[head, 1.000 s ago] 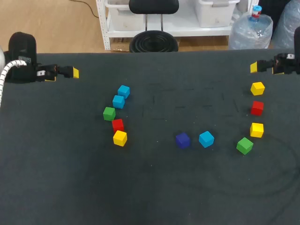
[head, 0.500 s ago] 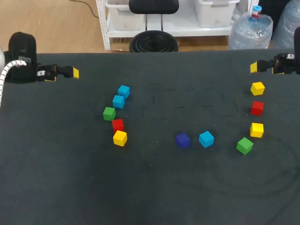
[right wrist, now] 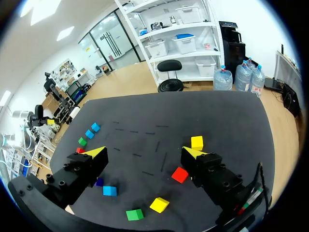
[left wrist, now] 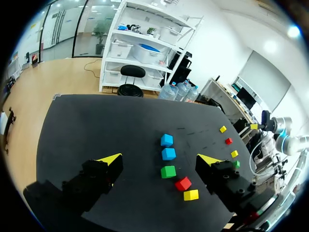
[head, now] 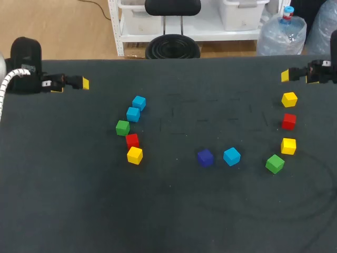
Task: Place the blue cubes, place green cubes on the blue cubes, place the yellow cubes on the green cubes, then place the red cubes on the yellow cubes, and place purple cube on the red cubes.
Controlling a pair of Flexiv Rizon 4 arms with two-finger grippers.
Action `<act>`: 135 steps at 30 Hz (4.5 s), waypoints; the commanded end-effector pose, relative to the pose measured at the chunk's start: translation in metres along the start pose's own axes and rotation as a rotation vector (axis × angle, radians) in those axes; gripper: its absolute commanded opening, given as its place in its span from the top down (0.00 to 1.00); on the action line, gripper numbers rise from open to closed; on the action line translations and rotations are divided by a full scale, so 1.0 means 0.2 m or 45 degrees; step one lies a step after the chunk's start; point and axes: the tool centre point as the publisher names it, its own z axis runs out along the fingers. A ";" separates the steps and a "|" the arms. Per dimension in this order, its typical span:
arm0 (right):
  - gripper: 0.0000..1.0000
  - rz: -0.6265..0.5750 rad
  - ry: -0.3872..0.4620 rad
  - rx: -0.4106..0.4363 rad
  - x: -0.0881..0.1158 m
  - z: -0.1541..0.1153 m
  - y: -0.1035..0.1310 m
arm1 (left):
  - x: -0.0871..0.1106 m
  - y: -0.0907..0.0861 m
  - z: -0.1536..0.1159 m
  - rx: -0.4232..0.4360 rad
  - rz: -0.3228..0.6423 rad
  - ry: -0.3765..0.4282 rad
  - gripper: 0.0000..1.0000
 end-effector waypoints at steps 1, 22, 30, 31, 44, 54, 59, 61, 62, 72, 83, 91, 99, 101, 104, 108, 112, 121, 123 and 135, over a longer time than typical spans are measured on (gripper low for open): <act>0.00 0.001 -0.001 0.009 0.00 0.00 0.01 | -0.03 0.01 0.05 -0.067 0.032 0.041 0.00; 0.00 0.001 -0.001 0.009 0.00 0.00 0.01 | -0.08 -0.22 0.28 -0.219 0.327 0.229 0.00; 0.00 0.001 -0.001 0.009 0.00 0.00 0.01 | -0.09 -0.27 0.41 -0.329 0.359 0.411 0.00; 0.00 0.001 -0.001 0.009 0.00 0.00 0.01 | -0.09 -0.27 0.42 -0.353 0.369 0.438 0.00; 0.00 0.001 -0.001 0.009 0.00 0.00 0.01 | -0.08 -0.34 0.51 -0.458 0.419 0.648 0.00; 0.00 0.001 -0.001 0.009 0.00 0.00 0.01 | -0.05 -0.40 0.63 -0.343 0.486 0.813 0.00; 0.00 0.001 -0.001 0.009 0.00 0.00 0.01 | -0.05 -0.40 0.71 -0.306 0.486 0.831 0.00; 0.00 0.001 -0.001 0.009 0.00 0.00 0.01 | -0.04 -0.40 0.74 -0.312 0.501 0.840 0.00; 0.00 0.001 -0.001 0.009 0.00 0.00 0.01 | -0.04 -0.40 0.76 -0.308 0.501 0.841 0.00; 0.00 0.001 -0.001 0.009 0.00 0.00 0.01 | -0.02 -0.34 0.91 -0.368 0.539 0.843 0.00; 0.00 0.001 -0.001 0.009 0.00 0.00 0.01 | -0.03 -0.30 0.99 -0.403 0.463 0.845 0.00; 0.00 0.001 -0.001 0.009 0.00 0.00 0.01 | 0.00 -0.27 1.02 -0.428 0.462 0.852 0.00; 0.00 0.001 -0.001 0.009 0.00 0.00 0.01 | 0.01 -0.23 1.05 -0.451 0.448 0.858 0.00; 0.00 0.001 -0.001 0.009 0.00 0.00 0.01 | 0.02 -0.22 1.05 -0.455 0.444 0.859 0.00; 0.00 0.001 -0.001 0.009 0.00 0.00 0.01 | 0.02 -0.22 1.06 -0.454 0.440 0.862 0.00; 0.00 0.001 -0.001 0.009 0.00 0.00 0.01 | 0.03 -0.21 1.07 -0.450 0.436 0.868 0.00; 0.00 0.001 -0.001 0.009 0.00 0.00 0.01 | 0.04 -0.20 1.08 -0.448 0.432 0.873 0.05; 0.00 0.001 -0.001 0.009 0.00 0.00 0.01 | 0.06 -0.17 1.10 -0.448 0.426 0.890 0.09; 0.00 0.001 -0.001 0.009 0.00 0.00 0.01 | 0.06 -0.16 1.10 -0.447 0.428 0.892 0.13; 0.00 0.001 -0.001 0.009 0.00 0.00 0.01 | 0.06 -0.15 1.12 -0.447 0.433 0.894 0.51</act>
